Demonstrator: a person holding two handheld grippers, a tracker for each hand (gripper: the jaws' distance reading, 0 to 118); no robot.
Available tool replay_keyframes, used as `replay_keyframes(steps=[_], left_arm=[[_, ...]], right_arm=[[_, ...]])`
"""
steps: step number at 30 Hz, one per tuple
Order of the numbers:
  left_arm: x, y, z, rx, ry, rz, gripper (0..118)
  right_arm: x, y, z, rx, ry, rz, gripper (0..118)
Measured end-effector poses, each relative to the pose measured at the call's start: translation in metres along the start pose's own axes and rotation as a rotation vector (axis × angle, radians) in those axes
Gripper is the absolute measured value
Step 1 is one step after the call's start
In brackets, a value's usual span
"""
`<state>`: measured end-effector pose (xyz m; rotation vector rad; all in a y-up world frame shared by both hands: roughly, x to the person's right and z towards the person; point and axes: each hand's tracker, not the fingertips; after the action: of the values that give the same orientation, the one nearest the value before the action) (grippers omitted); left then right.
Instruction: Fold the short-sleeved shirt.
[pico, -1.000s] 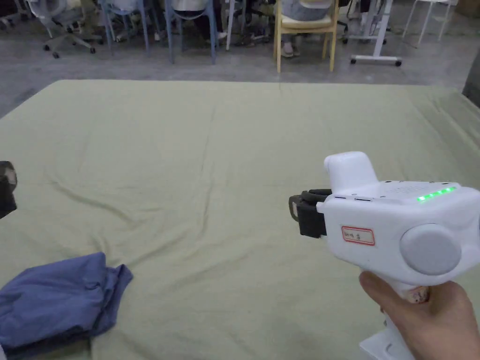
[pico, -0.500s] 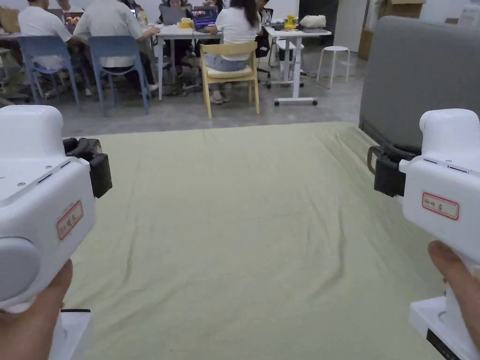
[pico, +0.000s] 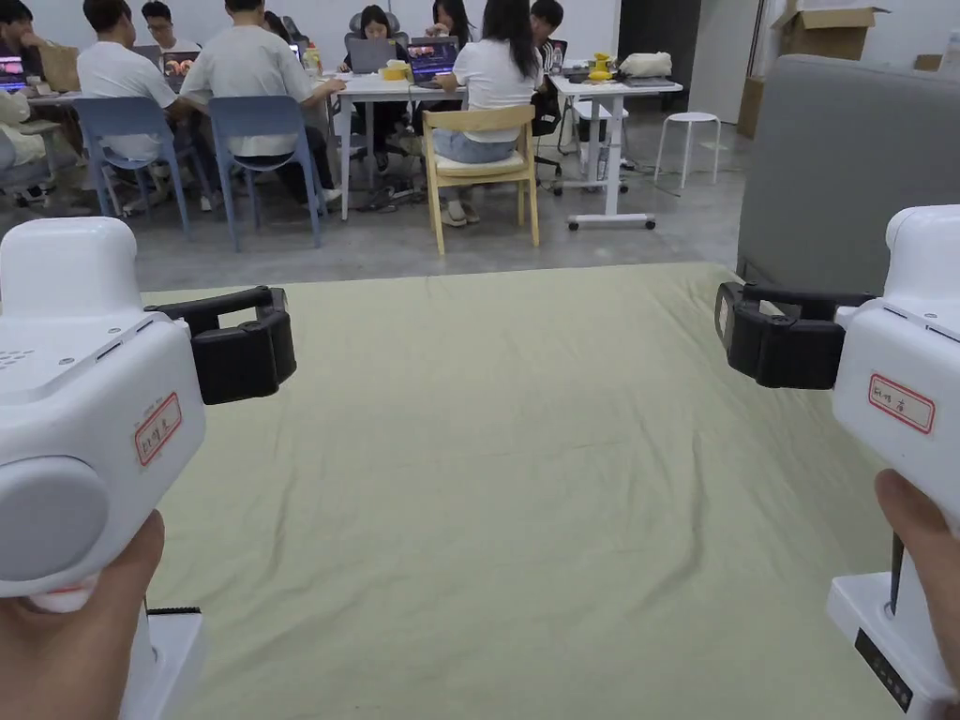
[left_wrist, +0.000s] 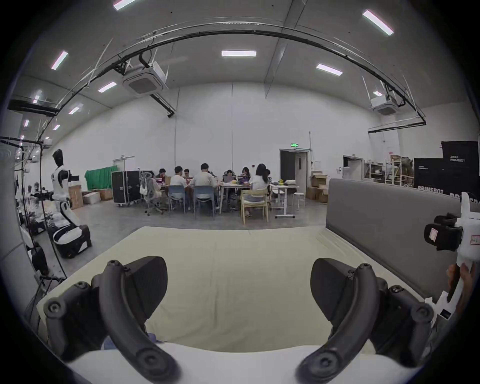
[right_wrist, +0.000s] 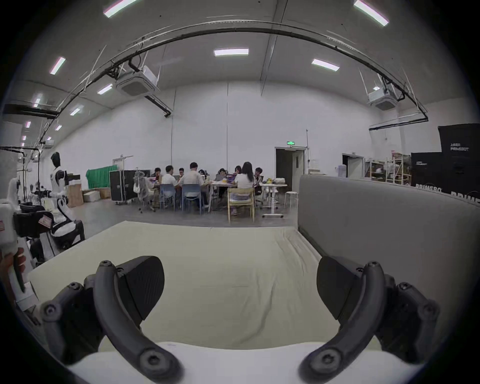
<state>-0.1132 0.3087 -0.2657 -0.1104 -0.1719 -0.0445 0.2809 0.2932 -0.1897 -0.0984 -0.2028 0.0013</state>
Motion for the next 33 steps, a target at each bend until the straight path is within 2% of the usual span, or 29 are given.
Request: replay_keyframes(steps=[11, 33], left_arm=[[-0.012, -0.003, 0.002, -0.006, 0.029, 0.024, 116], [-0.025, 0.000, 0.005, 0.028, 0.062, 0.040, 116]], right_arm=[[-0.010, 0.005, -0.002, 0.018, -0.002, 0.043, 118], [-0.018, 0.006, -0.004, 0.019, 0.009, 0.058, 118]])
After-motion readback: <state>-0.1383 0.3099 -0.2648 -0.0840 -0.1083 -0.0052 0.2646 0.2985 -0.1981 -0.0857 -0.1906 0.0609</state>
